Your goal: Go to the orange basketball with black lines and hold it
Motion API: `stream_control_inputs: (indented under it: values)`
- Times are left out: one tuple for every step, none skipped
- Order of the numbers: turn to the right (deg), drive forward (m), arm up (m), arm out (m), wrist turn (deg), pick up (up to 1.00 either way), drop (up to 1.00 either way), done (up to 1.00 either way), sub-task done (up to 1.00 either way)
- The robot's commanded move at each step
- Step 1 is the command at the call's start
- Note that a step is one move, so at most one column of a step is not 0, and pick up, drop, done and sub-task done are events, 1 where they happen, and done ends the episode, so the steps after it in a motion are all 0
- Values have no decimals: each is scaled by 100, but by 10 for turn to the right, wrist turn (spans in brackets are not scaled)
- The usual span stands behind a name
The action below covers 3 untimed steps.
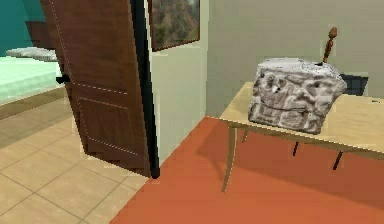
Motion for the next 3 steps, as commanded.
stream_control_inputs:
  values:
    - [0, 0, 0, 0, 450, 0, 0, 0, 0]
    - [0, 0, 0, 0, 180, 0, 0, 0, 0]
    - [0, 0, -30, 0, 0, 0, 0, 0, 0]
